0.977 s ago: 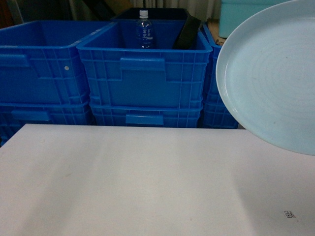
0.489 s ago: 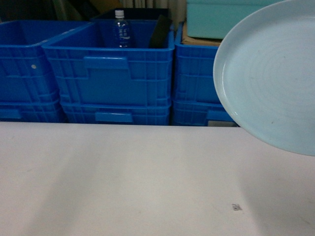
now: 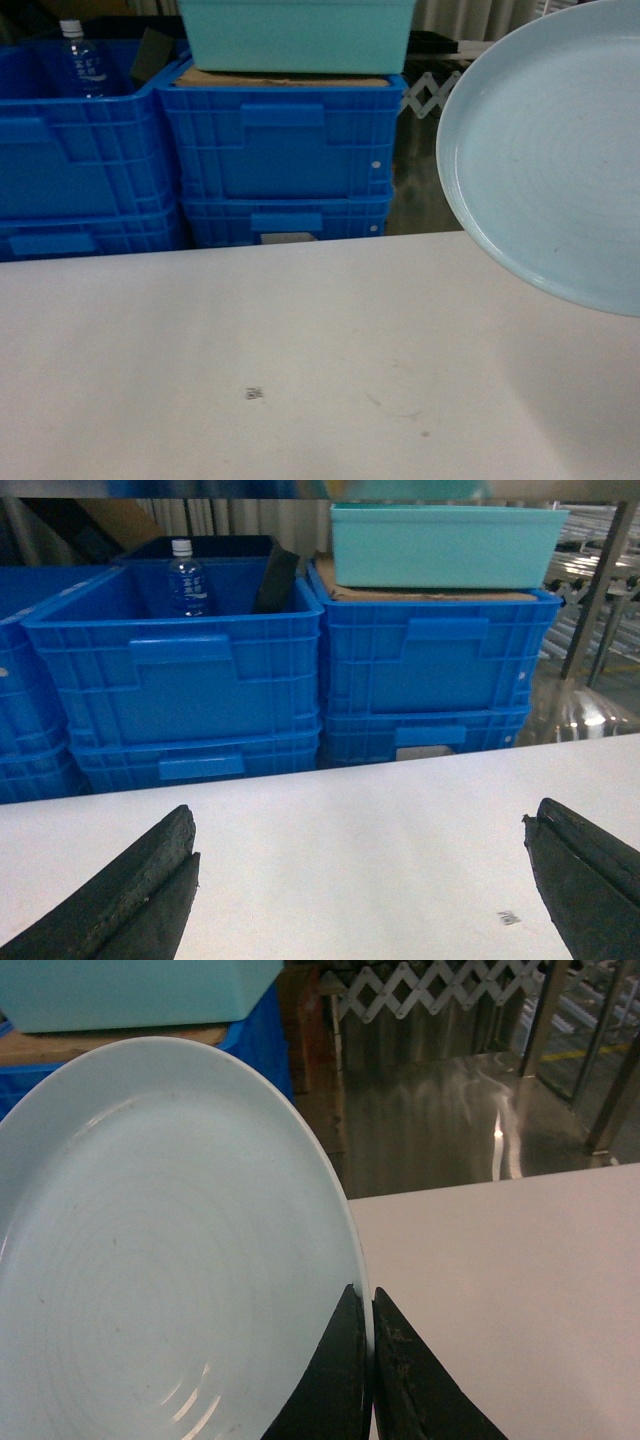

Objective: Place blue tray on left shelf second layer neatly

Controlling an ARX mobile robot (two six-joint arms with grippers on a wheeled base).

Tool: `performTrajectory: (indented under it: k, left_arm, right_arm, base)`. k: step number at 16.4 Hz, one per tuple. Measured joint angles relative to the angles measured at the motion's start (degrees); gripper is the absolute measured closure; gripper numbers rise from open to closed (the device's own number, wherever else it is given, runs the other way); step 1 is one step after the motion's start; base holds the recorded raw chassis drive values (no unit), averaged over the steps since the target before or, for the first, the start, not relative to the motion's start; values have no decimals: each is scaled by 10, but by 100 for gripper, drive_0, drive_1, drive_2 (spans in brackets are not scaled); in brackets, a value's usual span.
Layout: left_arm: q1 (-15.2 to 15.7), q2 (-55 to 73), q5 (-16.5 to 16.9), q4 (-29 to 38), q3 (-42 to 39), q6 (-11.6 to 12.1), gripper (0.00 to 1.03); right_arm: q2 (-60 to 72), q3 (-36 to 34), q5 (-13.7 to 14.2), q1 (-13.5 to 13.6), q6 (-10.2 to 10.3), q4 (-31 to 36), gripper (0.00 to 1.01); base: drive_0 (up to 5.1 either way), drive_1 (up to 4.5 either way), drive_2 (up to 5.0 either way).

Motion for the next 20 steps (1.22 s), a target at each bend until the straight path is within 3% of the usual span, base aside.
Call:
performTrajectory:
  k: [16, 20]
  left_arm:
    - [0, 0, 1, -1, 0, 0, 5]
    - [0, 0, -3, -2, 0, 0, 5]
  right_arm:
    - [0, -1, 7, -4, 0, 0, 99]
    - [0, -1, -3, 1, 2, 2, 99]
  base:
    - [481, -330, -154]
    - [129, -331, -331]
